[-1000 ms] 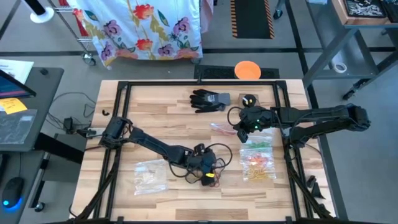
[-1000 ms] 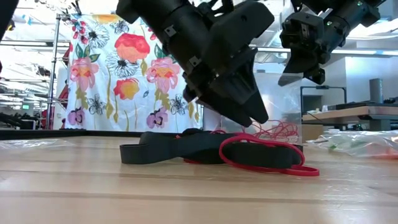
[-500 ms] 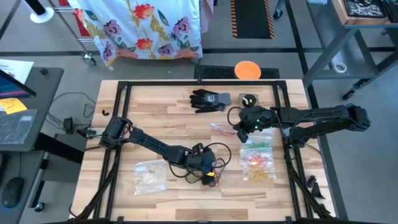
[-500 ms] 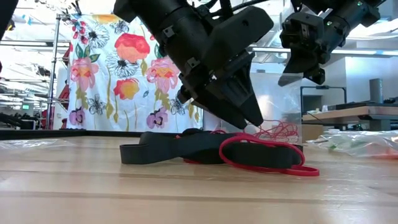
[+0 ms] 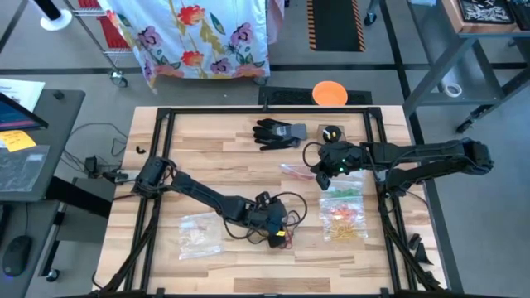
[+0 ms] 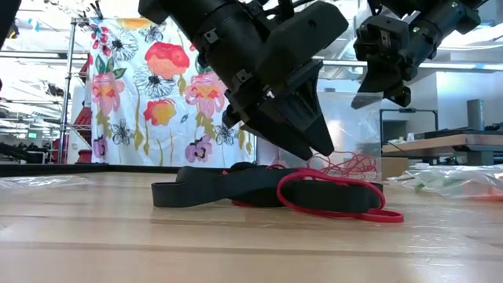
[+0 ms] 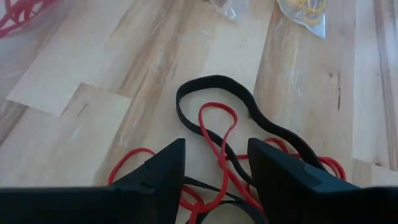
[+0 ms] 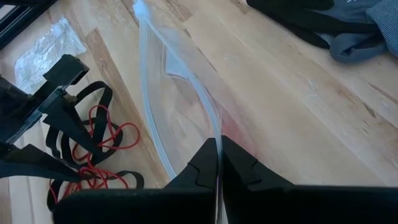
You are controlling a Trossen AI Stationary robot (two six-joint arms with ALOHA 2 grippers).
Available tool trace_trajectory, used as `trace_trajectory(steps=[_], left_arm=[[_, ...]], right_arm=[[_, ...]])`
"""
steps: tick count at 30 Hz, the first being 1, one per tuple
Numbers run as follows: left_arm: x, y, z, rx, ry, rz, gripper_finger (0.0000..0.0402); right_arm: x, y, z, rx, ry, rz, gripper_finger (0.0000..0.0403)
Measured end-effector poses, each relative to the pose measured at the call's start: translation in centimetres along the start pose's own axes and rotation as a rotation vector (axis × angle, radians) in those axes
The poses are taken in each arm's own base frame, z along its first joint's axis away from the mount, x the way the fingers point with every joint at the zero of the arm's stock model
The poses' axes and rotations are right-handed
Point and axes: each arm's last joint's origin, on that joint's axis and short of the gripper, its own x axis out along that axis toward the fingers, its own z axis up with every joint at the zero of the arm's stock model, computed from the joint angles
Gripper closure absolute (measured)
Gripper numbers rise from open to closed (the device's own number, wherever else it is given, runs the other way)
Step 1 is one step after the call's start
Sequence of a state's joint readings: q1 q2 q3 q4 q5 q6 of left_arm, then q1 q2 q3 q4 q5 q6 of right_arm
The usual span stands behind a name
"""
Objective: Sort rubber bands
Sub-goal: Put the red rubber band into the transparent zip bag
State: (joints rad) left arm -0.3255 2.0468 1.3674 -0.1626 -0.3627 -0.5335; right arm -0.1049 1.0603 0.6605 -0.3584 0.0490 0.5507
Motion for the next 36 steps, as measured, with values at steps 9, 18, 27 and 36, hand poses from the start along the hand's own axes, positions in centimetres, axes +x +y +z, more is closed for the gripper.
trace_trajectory(steps=[9, 18, 27, 36], left_arm=[[1.6, -0.3, -0.9, 0.01, -0.011, -0.002, 0.0231], [1.6, -0.1, -1.2, 0.009, 0.018, 0.015, 0.0261], [1.5, -0.8, -0.3, 0.047, -0.095, -0.025, 0.0392], [-1.2, -1.5, 1.8, 0.094, -0.204, -0.06, 0.0401]], right_arm=[[0.0, 0.0, 0.0, 0.0, 0.002, -0.001, 0.0391], [0.0, 0.0, 0.0, 0.0, 0.001, 0.0, 0.0391], [0.0, 0.0, 0.0, 0.0, 0.0, 0.0, 0.0391], [0.0, 0.0, 0.0, -0.001, 0.0, 0.0, 0.0391]])
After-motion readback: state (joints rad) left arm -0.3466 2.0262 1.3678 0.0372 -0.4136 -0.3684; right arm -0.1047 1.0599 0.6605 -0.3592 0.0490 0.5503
